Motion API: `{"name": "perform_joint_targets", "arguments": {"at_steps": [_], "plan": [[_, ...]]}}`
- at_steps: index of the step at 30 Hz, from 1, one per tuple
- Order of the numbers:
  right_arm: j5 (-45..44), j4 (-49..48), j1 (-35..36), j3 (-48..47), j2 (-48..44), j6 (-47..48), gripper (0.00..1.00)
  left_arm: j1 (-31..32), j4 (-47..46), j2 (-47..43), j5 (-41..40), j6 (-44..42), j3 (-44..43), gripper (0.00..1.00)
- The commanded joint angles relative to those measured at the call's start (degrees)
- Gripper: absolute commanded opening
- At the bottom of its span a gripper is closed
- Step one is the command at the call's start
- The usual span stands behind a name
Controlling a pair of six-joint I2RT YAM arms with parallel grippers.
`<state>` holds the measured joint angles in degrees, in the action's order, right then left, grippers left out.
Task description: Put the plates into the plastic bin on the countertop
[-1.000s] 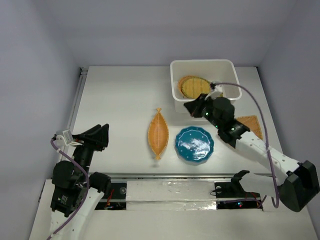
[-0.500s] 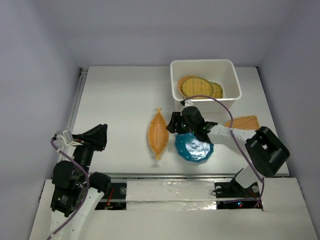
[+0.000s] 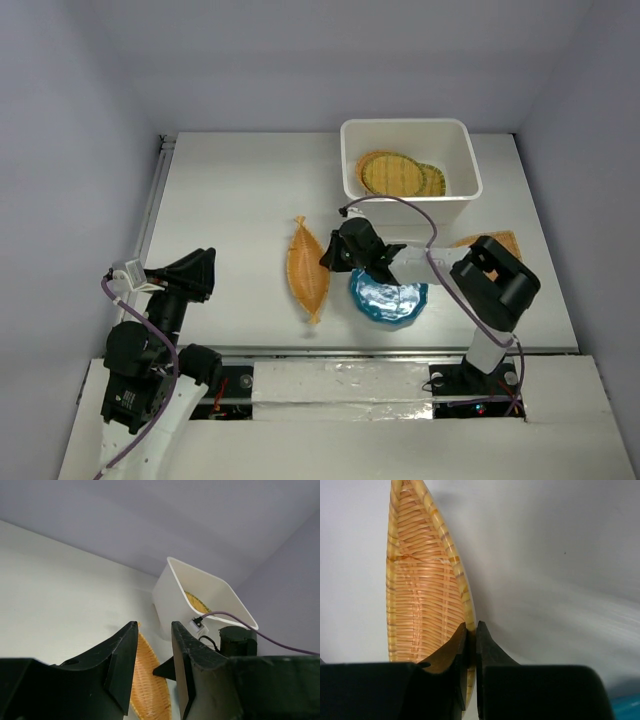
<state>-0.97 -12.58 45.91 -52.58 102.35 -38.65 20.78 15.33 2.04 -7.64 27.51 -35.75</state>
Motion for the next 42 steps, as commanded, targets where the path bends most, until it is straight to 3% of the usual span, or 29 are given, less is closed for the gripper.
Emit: {"name": "perform_joint_targets", "arguments": {"at_steps": [1,6,10,14,21,30,38,39,40,42], "plan": [[-0.70,-6.13,1.37,1.41,-4.86,-1.34,0.00,-0.12,-2.59,0.15,0.08,-0.17,-0.64,0.30],[-2.36,-4.48,1.90,3.89,-19.97,-0.99,0.00,-0.12,-2.68,-0.02,0.34,-0.17,-0.64,0.30],[-14.02,2.72,1.21,-0.24,-29.82,4.19,0.00,-0.12,-2.85,0.07,0.61,-0.17,-0.55,0.31],[-15.11,5.02,-9.30,-4.81,-33.44,6.75,0.00,-0.12,-3.20,0.42,1.40,-0.35,-0.38,0.31],[-17.48,8.71,-22.69,-11.58,-26.68,7.72,0.00,-0.12,-3.55,0.33,2.10,-0.52,-0.11,0.32],[-10.54,7.49,-29.91,-15.80,-11.66,3.24,0.02,-0.12,-5.84,4.54,8.24,-1.66,0.68,0.36],[-8.44,8.00,-31.76,-16.77,-7.08,1.39,0.26,-0.12,-7.51,16.76,19.06,-3.42,0.59,0.37],[-8.78,8.10,-31.76,-16.68,-7.07,1.30,0.34,-0.12,-7.68,17.11,19.50,-3.42,0.68,0.38],[-9.22,7.92,-32.28,-16.42,-7.16,1.21,0.49,-0.12,-8.12,17.29,19.77,-3.34,0.85,0.38],[-9.49,7.14,-32.29,-15.19,-8.03,1.21,0.56,-0.12,-8.39,17.47,20.38,-3.16,0.94,0.39]]}}
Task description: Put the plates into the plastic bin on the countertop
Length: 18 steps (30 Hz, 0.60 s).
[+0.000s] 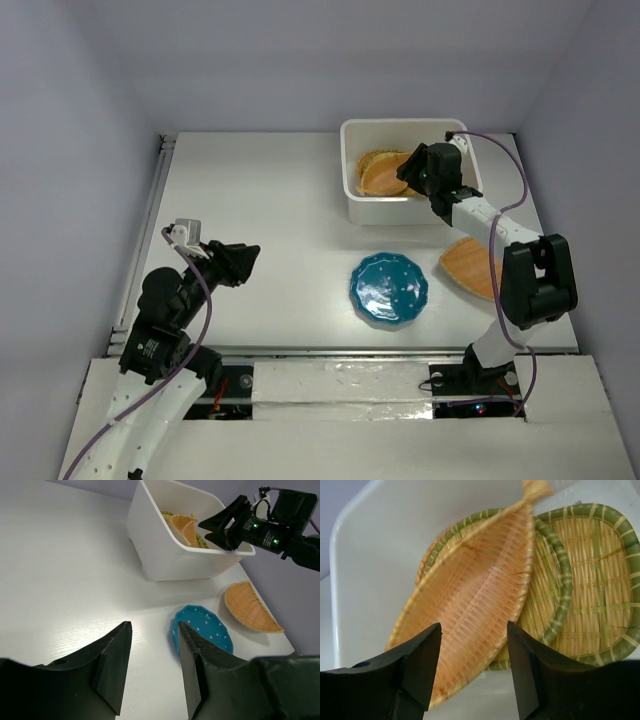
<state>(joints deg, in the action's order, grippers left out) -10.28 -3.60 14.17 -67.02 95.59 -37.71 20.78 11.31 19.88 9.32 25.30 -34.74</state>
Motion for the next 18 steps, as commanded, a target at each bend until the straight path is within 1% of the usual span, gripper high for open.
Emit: {"name": "perform_joint_targets", "arguments": {"at_steps": [1,2,5,6,8,9,10,12,13,15,16,17,18], "plan": [[-0.18,-2.20,-0.55,-0.30,-1.63,0.27,0.62,-0.12,-4.63,-0.11,3.68,-0.78,0.02,0.39],[0.00,-2.29,-1.07,0.22,-2.33,0.27,0.64,-0.12,-4.98,0.07,4.56,-0.43,0.11,0.39],[1.40,-2.99,-1.08,1.36,-4.61,0.27,0.65,-0.12,-6.47,1.39,7.36,1.06,0.73,0.39],[1.75,-4.04,-1.08,2.76,-7.15,0.19,0.65,-0.12,-7.43,2.17,8.33,1.42,1.25,0.39],[2.89,-5.80,-1.08,4.70,-10.49,0.27,0.62,-0.12,-8.41,3.06,10.18,2.03,1.78,0.39],[3.16,-7.11,-1.08,6.89,-14.52,0.45,0.58,-0.12,-8.93,3.50,10.62,3.08,2.48,0.39],[3.34,-7.74,-1.08,8.13,-16.73,0.62,0.42,-0.12,-10.59,4.28,11.24,3.52,2.92,0.39],[4.39,-9.05,-1.08,10.59,-21.21,1.59,0.12,-0.12,-13.22,4.82,14.31,4.58,4.93,0.37],[5.18,-9.06,-1.08,12.95,-25.59,1.94,0.00,-0.12,-16.72,5.34,15.45,6.24,5.90,0.33],[7.73,-9.15,-1.08,15.51,-29.57,2.56,0.00,-0.12,-20.52,5.96,17.66,8.44,8.01,0.29],[8.43,-9.15,-1.08,18.30,-33.24,2.64,0.00,0.49,-24.19,7.01,17.75,10.54,9.94,0.25],[9.57,-9.24,-1.08,19.81,-35.02,2.73,0.00,1.80,-25.80,7.71,16.97,11.34,10.91,0.24],[9.84,-9.32,-1.08,21.31,-36.86,2.82,0.00,3.03,-26.94,8.76,16.09,11.87,12.05,0.19]]}}
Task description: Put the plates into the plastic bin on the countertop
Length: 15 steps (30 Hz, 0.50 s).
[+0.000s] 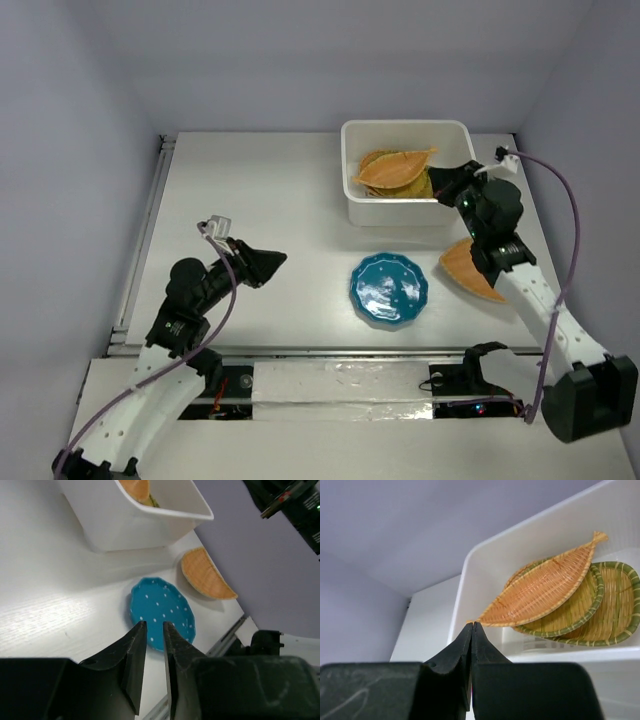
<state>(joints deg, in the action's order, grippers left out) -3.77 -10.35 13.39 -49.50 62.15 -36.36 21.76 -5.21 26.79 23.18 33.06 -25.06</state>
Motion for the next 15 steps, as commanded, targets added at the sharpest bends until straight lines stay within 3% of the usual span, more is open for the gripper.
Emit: {"name": "perform_joint_targets", "arguments": {"at_steps": [1,6,9,10,13,15], "plan": [[3.33,-2.48,-0.29,5.18,-5.01,1.55,0.00,3.54,-12.00,4.22,0.92,4.29,2.73,0.17],[9.30,-1.34,-0.29,12.04,-14.24,0.85,0.00,21.87,-13.33,15.82,-17.52,1.49,-0.15,0.13],[10.71,0.06,-0.29,13.37,-17.49,1.46,0.06,27.88,-11.23,26.36,-28.87,-0.71,-3.49,0.18],[10.89,0.41,-0.29,13.46,-18.11,1.90,0.16,31.29,-10.35,31.52,-31.15,-1.15,-5.51,0.28],[11.42,0.77,-0.29,14.07,-18.99,3.57,0.29,34.92,-8.16,41.72,-39.86,-2.21,-9.81,0.43],[10.45,1.03,0.24,14.34,-18.39,4.80,0.31,34.93,-8.58,47.79,-41.99,-2.38,-11.93,0.50]]}}
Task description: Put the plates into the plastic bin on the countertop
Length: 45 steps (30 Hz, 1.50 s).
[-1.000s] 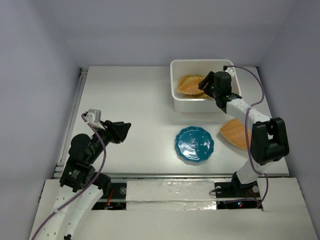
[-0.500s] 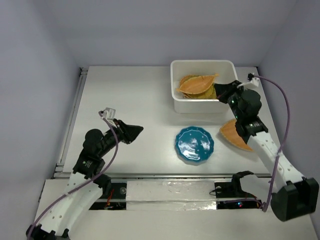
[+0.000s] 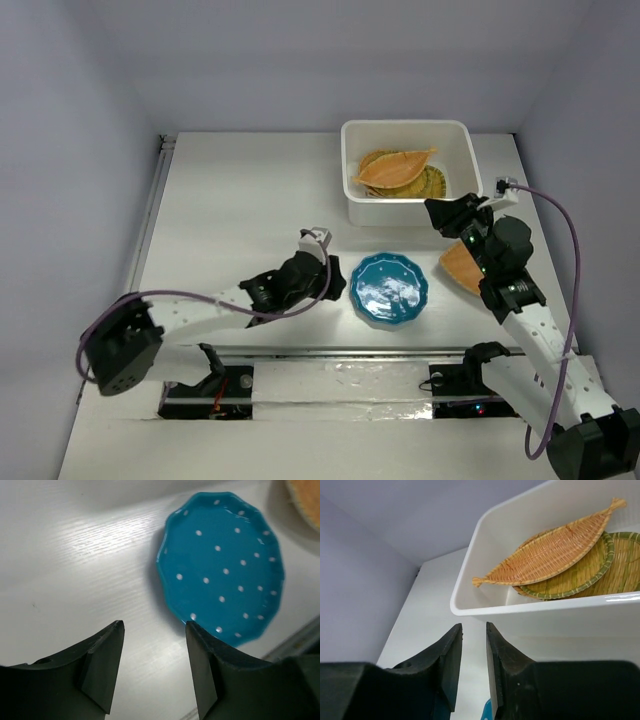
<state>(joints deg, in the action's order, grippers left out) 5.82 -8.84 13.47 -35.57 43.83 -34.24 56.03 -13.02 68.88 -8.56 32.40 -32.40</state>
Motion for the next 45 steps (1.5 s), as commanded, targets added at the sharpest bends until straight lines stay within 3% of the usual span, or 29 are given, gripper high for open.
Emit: {"name": "perform_joint_targets", "arguments": {"at_steps": [1,18,26,29,30,31,45], "plan": [[0.85,-0.48,0.15,0.59,-0.06,2.86,0.32,0.66,-1.22,7.48,-10.16,-1.73,-5.03,0.50],[4.11,-3.55,0.15,2.35,-0.33,2.33,0.33,2.50,-5.36,29.63,-4.80,-3.75,-17.07,0.48],[3.40,-3.29,0.15,2.53,-1.03,2.33,0.33,2.50,-5.97,37.11,-3.22,-4.19,-19.45,0.35],[3.14,-3.29,0.15,2.53,-1.21,2.33,0.33,2.50,-6.93,38.52,-2.34,-4.36,-19.45,0.19],[2.88,-3.11,0.15,2.53,-1.21,2.33,0.33,2.50,-7.11,38.69,-2.17,-4.37,-19.37,0.01],[2.70,-3.02,0.15,2.53,-1.29,2.33,0.33,2.50,-7.46,38.78,-2.08,-4.37,-18.93,0.00],[1.56,-4.52,0.15,3.67,0.02,1.63,0.32,-5.49,-21.69,21.48,8.29,1.43,-1.35,0.00]]}}
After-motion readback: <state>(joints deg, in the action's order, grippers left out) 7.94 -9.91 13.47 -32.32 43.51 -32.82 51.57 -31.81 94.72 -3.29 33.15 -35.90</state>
